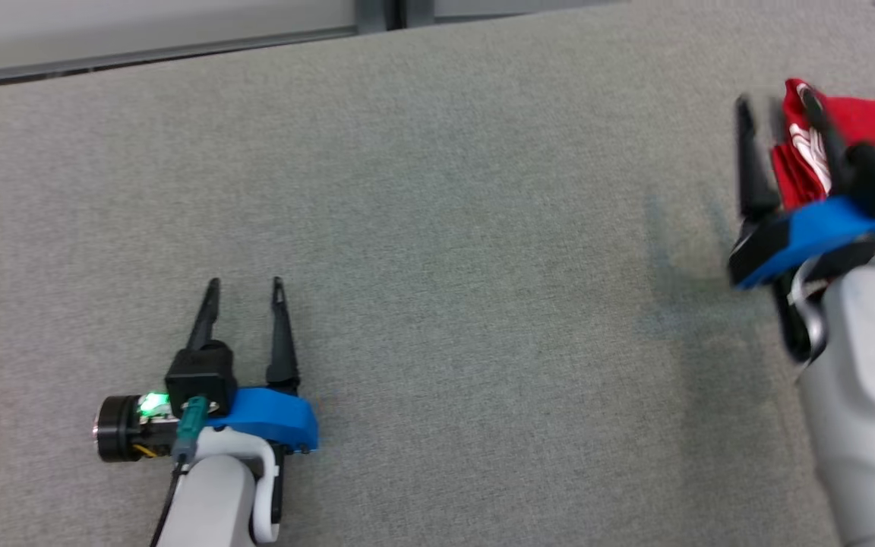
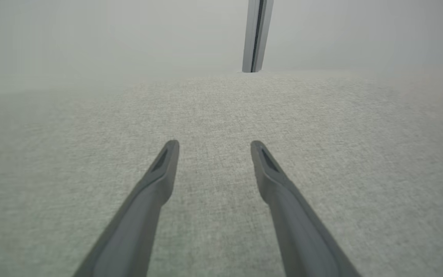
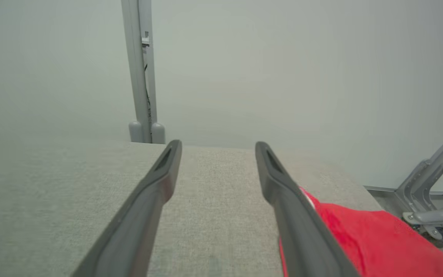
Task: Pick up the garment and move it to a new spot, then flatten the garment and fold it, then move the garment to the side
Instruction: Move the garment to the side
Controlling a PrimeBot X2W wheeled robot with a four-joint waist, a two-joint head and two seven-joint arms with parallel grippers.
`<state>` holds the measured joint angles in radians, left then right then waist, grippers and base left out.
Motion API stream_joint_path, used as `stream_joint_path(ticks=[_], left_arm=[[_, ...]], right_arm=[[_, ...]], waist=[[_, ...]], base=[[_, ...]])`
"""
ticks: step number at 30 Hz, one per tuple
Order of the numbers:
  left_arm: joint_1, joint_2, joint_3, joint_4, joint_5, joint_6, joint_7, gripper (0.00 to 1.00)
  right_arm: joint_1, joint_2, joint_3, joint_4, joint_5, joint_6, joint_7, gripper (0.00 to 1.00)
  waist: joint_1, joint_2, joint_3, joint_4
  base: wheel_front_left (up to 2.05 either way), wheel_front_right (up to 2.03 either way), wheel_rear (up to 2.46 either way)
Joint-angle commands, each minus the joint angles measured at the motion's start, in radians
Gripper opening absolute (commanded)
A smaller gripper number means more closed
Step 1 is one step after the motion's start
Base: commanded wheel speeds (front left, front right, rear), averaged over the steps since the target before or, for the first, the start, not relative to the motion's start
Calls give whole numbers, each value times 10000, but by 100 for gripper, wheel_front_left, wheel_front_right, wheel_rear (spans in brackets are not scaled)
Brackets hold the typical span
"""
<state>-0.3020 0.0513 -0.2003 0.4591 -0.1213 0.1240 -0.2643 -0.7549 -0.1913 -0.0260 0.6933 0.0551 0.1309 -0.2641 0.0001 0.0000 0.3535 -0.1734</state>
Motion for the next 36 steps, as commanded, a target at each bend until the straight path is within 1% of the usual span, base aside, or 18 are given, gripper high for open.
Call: stream_joint_path(ticks=[1, 6, 9, 13, 17, 25, 30, 36], left_arm=[[149, 28, 201, -117, -24, 65, 1, 100], [497, 12, 688, -268, -189, 108, 1, 100], [693, 1, 799, -269, -211, 12, 1, 100], [1024, 0, 935, -293, -357, 39, 1, 100], [1430, -2, 995, -321, -464, 6, 1, 100], [2184, 0, 1054, -242, -415, -222, 2, 100], [2618, -1, 1134, -342, -256, -454, 2, 100], [2919, -2, 1197, -428, -189, -536, 2, 100]], right_arm=[[640, 190, 134, -343, 220, -3, 1, 100], [2195, 895, 234, -931, 632, -3, 3, 100], [2939, 1120, 342, -1005, 644, -3, 3, 100], [3571, 1305, 416, -877, 573, -3, 3, 100], [3938, 1360, 455, -807, 515, -3, 3, 100], [4522, 1394, 493, -732, 327, -3, 1, 100], [4828, 1398, 544, -738, 469, -3, 3, 100], [5020, 1399, 626, -682, 626, -3, 3, 100]], waist=[[-1, 0, -143, 100], [-1, 0, -643, 402], [-1, 0, -940, 569], [-1, 0, -1373, 750], [-1, 0, -1881, 898], [-1, 0, -2764, 1231], [-1, 0, -3132, 1359], [-1, 0, -3334, 1467]], base=[[0, 0, 0], [0, 0, 0], [0, 0, 0], [0, 0, 0], [0, 0, 0], [0, 0, 0], [0, 0, 0], [0, 0, 0]])
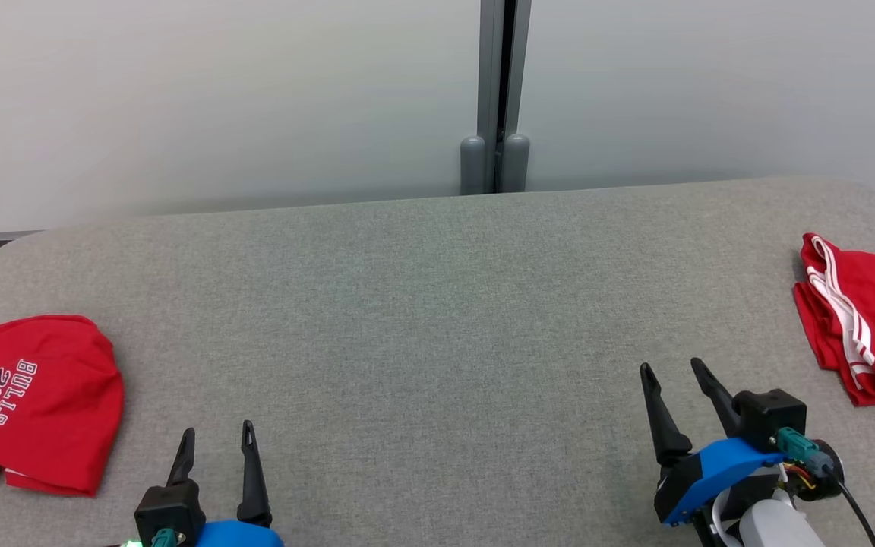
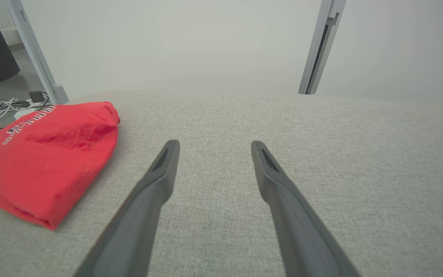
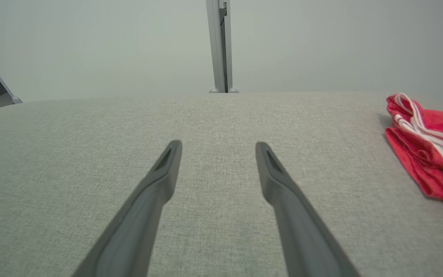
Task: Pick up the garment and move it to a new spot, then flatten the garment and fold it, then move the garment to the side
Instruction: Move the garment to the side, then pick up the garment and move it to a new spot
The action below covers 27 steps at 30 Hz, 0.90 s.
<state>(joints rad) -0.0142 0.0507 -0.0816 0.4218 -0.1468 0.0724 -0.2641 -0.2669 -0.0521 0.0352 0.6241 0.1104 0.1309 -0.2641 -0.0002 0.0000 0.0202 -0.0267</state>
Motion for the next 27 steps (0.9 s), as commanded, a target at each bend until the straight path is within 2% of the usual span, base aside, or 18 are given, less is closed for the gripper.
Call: stream_joint_path(ticks=[1, 9, 13, 17, 27], left_arm=[[78, 3, 22, -63, 67, -20, 0, 100], [235, 4, -43, -128, 10, -56, 0, 100], [30, 6, -130, -150, -225, 60, 0, 100], [-135, 6, -94, -96, -403, 175, 0, 100], [141, -1, 80, -40, -816, 511, 0, 100]], right_arm=[[158, 7, 40, 27, 120, -3, 3, 100], [200, 9, 229, 178, 226, -3, 3, 100], [118, 8, 342, 203, 134, -3, 3, 100], [-9, 9, 539, 137, 193, -3, 3, 100], [-135, -133, 1011, 43, 159, -3, 3, 100]], waist=[[2, 0, -21, 17], [2, 0, -7, 165], [2, 0, 252, 529], [2, 0, 563, 1237], [2, 0, 1026, 3525]], base=[[0, 0, 0], [0, 0, 0], [0, 0, 0], [0, 0, 0], [0, 0, 0]])
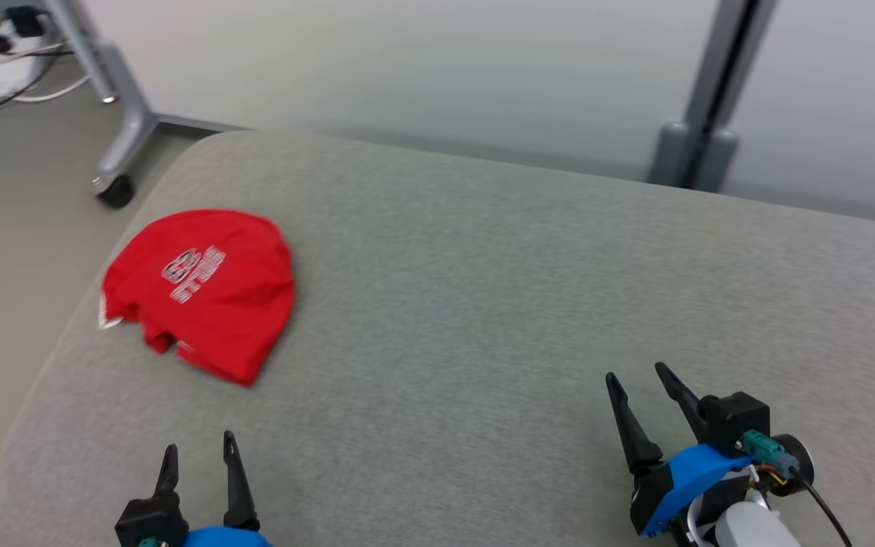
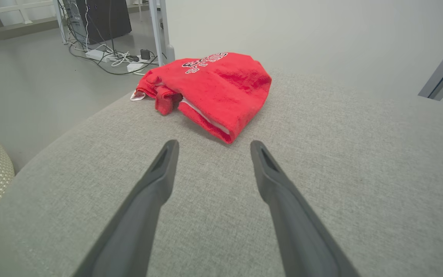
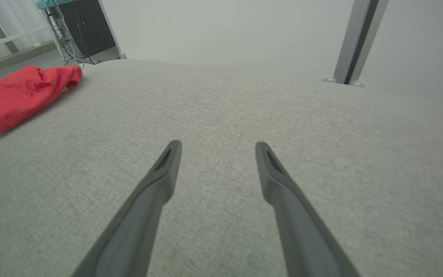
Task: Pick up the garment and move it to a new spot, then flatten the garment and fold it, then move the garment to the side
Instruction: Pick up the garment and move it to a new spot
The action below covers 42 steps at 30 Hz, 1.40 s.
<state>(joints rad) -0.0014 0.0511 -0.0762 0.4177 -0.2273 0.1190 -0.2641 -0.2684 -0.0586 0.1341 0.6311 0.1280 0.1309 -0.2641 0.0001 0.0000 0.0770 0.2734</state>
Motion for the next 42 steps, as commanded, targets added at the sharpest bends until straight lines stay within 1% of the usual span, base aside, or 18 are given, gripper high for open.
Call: stream_joint_path(ticks=[1, 4, 8, 12, 17, 21, 22, 24, 29, 32, 35, 38, 42], left_arm=[[59, -6, 71, -24, -47, 60, 0, 100], [246, -4, 212, -38, -117, 111, 0, 100], [402, -8, 361, -76, -258, 88, 0, 100], [478, -6, 466, -45, -325, 84, 0, 100], [-112, 3, 619, 107, -265, -70, -2, 100], [-987, -13, 1153, 375, -60, -324, 0, 100], [-1269, 67, 1295, 459, 24, -371, 0, 100], [-1875, 256, 1576, 696, 67, -599, 0, 100], [-3397, 540, 1944, 1479, 127, -1022, 0, 100], [-4282, 641, 1943, 2410, -85, -1473, 0, 100], [-5207, 844, 2135, 3327, -387, -1807, 0, 100], [-5858, 921, 2150, 4321, -696, -2064, 74, 100], [-6474, 986, 2096, 5429, -1003, -2291, 285, 100]], right_arm=[[-146, -84, 86, -42, -28, -3, 3, 100], [-173, -105, 249, -83, 2, -3, 3, 100], [-196, -97, 476, -109, 51, -3, 3, 100], [-235, -117, 623, -91, 67, -3, 3, 100], [-433, -329, 880, -316, 94, -3, 3, 100], [-575, -667, 1072, -663, 184, -3, 1, 100], [-638, -778, 1126, -748, 215, -3, 3, 100], [-739, -997, 1219, -936, 242, -3, 3, 100], [-1028, -1492, 1383, -1465, 553, -3, 3, 100], [-1101, -1790, 1473, -1733, 724, -3, 5, 100], [-1155, -1991, 1498, -1847, 898, -4, 11, 100], [-1272, -2256, 1549, -1900, 969, -11, 14, 100], [-1375, -2470, 1543, -1979, 1032, -11, 23, 100]], waist=[[-1, 0, 479, 710], [-1, 0, 513, 1181], [-1, 0, 541, 1515], [-1, 0, 568, 1570], [-1, 0, 864, 1309], [-1, 0, 1320, 1028], [-1, 0, 1482, 945], [-1, 0, 1794, 812], [-1, 0, 2560, 528], [-1, 0, 2896, 392], [-1, 0, 3187, 223], [-1, 0, 3469, 70], [-1, 0, 3753, -78]], base=[[0, 0, 0], [0, 0, 0], [0, 0, 0], [0, 0, 0], [0, 0, 0], [0, 0, 0], [0, 0, 0], [0, 0, 0], [0, 0, 0], [0, 0, 0], [0, 0, 0], [0, 0, 0], [0, 0, 0]])
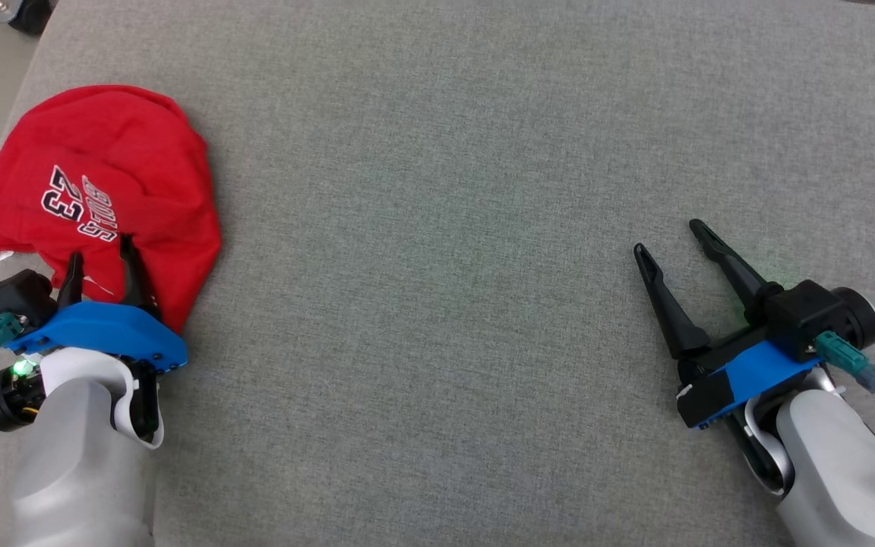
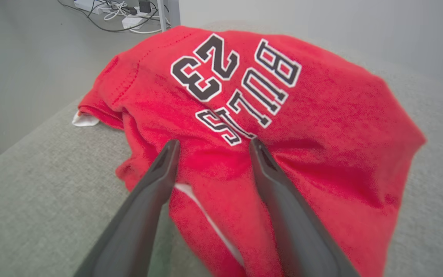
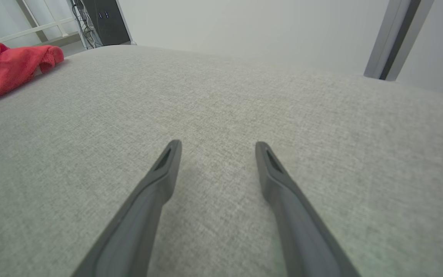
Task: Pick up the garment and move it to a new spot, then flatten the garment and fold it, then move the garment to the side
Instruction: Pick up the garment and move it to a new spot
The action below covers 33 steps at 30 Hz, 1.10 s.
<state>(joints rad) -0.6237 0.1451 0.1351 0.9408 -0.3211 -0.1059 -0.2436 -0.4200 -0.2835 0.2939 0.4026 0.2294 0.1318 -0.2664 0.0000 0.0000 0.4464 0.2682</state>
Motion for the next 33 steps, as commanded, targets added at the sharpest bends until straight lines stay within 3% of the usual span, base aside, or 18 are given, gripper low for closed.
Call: stream_joint_path(ticks=[1, 4, 5, 6, 12, 20, 26, 33], left_arm=[[-371, 31, -44, 428, -127, -83, 91, 100], [-608, 85, -153, 980, -198, -159, 19, 100], [-664, 101, -147, 1095, -227, -177, -15, 22], [-729, 97, -90, 1174, -323, -191, -62, 0], [-841, 494, -197, 728, -105, -200, -219, 0], [-169, 835, -263, -2847, 930, -87, -220, 0], [171, 445, -1110, -4578, 1409, -183, -220, 0], [635, -329, -2907, -4956, 1461, -262, -223, 0]], right_arm=[[125, -249, -79, 313, 36, -22, 48, 100], [97, -243, -113, 351, 78, -22, 52, 100], [104, -209, -112, 367, 90, -22, 63, 100], [116, -158, -140, 370, 106, -22, 65, 100], [235, 179, -185, 445, 110, -19, 55, 100], [471, 827, -346, 665, 213, -13, 26, 100], [841, 1359, -582, 883, 250, -13, 26, 100], [1045, 1686, -777, 1112, 191, -13, 26, 100]], waist=[[0, 0, 108, -59], [0, 0, 164, -146], [0, 0, 149, -178], [0, 0, 113, -202], [0, 0, -308, -344], [0, 0, -1343, -793], [0, 0, -2165, -1623], [0, 0, -2667, -3112]], base=[[0, 0, 0], [0, 0, 0], [0, 0, 0], [0, 0, 0], [0, 0, 0], [0, 0, 0], [0, 0, 0], [0, 0, 0]])
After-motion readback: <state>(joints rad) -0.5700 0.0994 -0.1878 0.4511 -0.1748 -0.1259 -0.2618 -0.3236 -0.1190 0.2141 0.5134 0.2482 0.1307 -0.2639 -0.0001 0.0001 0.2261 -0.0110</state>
